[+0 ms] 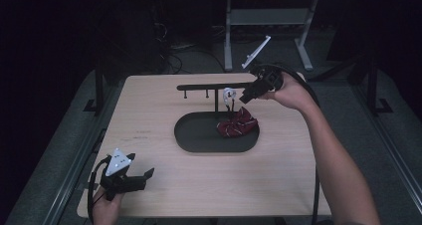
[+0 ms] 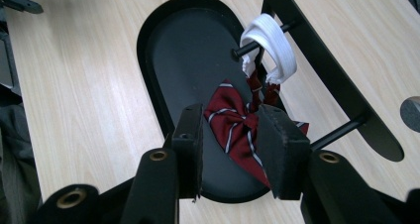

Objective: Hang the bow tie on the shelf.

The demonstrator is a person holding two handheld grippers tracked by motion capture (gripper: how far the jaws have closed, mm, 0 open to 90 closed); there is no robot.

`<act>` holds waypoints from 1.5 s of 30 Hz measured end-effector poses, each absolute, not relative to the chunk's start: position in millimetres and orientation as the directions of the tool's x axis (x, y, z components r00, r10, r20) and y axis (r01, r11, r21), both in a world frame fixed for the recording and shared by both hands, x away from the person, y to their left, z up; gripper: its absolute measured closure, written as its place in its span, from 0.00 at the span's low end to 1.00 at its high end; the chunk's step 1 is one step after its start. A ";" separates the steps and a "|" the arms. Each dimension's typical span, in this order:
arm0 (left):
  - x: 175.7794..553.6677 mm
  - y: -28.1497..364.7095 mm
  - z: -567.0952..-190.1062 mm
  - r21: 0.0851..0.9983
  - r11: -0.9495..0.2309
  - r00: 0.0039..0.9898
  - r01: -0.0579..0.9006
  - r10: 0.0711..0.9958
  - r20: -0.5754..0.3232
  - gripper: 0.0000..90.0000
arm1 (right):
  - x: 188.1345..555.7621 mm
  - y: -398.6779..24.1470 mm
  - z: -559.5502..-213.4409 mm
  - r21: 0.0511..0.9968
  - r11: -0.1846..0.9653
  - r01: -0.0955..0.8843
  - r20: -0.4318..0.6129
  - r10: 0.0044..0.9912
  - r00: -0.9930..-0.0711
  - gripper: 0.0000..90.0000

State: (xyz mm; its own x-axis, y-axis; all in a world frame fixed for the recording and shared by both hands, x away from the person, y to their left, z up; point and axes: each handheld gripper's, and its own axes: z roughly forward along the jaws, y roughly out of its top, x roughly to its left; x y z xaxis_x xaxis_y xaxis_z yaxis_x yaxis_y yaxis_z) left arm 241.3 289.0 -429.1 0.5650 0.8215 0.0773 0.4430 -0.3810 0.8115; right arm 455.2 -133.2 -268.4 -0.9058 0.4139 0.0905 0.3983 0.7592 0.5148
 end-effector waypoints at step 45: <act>240.0 290.0 -428.1 0.809 -0.385 0.564 0.445 0.822 0.081 0.18 | 418.1 -151.5 -280.9 0.555 0.743 0.375 0.089 0.395 -0.914 0.53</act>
State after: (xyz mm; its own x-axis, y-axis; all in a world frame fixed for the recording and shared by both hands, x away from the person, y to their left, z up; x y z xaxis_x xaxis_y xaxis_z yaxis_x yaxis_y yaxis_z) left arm 240.0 290.0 -428.1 0.5638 0.8219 0.0810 0.4449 -0.3849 0.8086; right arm 418.1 -151.5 -280.9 -0.9143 0.3953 0.0887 0.3749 0.7428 0.5546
